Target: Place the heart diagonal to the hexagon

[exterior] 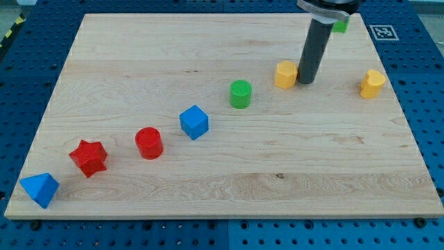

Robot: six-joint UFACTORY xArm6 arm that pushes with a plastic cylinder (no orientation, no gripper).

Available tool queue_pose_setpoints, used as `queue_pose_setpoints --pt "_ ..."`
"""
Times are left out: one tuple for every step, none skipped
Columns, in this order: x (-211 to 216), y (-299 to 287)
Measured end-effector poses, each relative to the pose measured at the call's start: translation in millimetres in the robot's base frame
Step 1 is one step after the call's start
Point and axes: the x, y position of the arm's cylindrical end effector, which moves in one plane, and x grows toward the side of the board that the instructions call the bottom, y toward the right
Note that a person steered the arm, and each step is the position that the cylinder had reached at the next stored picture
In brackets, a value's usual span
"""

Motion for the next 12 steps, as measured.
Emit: queue_pose_setpoints --pt "-6 -21" --pt "-4 -21" --pt "35 8" --pt "53 62" --pt "53 127" --pt "51 132" --pt "44 132" --pt "26 132" --pt "22 133" --pt "30 150" --pt "28 166" --pt "14 158"
